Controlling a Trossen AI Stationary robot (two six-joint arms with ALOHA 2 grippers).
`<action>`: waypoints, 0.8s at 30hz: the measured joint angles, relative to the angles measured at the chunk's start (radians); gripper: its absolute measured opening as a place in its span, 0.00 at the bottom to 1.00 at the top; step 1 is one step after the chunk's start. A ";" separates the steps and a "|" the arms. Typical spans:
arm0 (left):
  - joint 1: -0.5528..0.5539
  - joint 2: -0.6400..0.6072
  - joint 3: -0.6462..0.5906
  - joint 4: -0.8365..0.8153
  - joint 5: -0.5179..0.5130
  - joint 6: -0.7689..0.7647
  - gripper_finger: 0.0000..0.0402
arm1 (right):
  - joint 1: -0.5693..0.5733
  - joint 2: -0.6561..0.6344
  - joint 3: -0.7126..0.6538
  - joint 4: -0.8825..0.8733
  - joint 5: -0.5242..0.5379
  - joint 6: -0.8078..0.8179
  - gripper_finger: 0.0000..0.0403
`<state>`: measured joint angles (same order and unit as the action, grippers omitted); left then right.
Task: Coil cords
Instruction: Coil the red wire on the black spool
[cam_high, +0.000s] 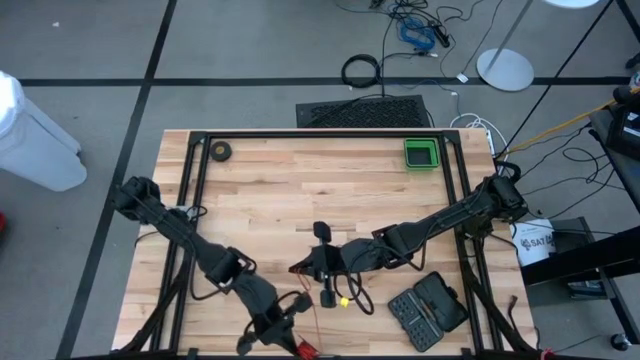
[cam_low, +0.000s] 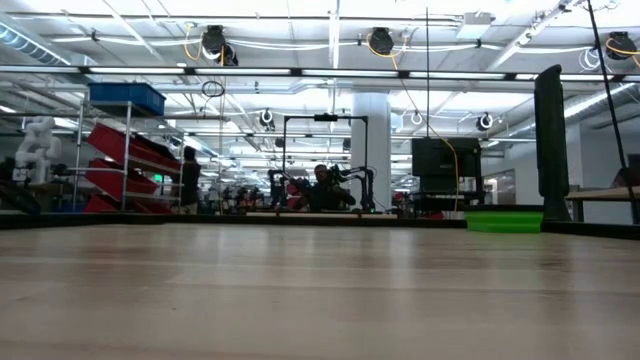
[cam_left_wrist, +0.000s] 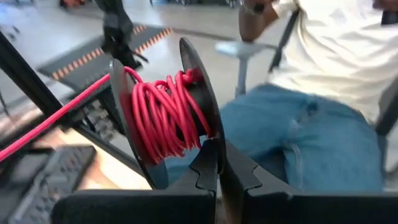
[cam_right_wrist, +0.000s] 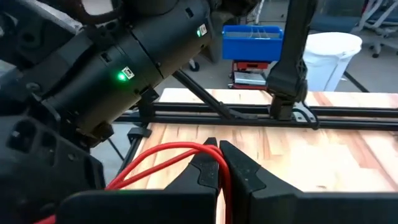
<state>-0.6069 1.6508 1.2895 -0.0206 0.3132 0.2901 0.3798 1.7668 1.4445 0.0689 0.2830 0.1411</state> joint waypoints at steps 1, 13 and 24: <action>-0.001 0.004 0.012 -0.035 0.002 0.000 0.01 | 0.000 -0.002 0.000 0.000 -0.004 -0.001 0.00; -0.003 0.005 0.029 -0.158 0.002 0.006 0.02 | 0.108 -0.097 0.000 -0.049 0.085 -0.015 0.00; 0.016 0.005 0.029 -0.182 -0.009 0.004 0.02 | 0.189 -0.126 0.000 0.038 0.190 -0.162 0.00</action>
<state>-0.5912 1.6558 1.3182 -0.2022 0.3046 0.2939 0.5689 1.6413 1.4445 0.1069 0.4729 -0.0208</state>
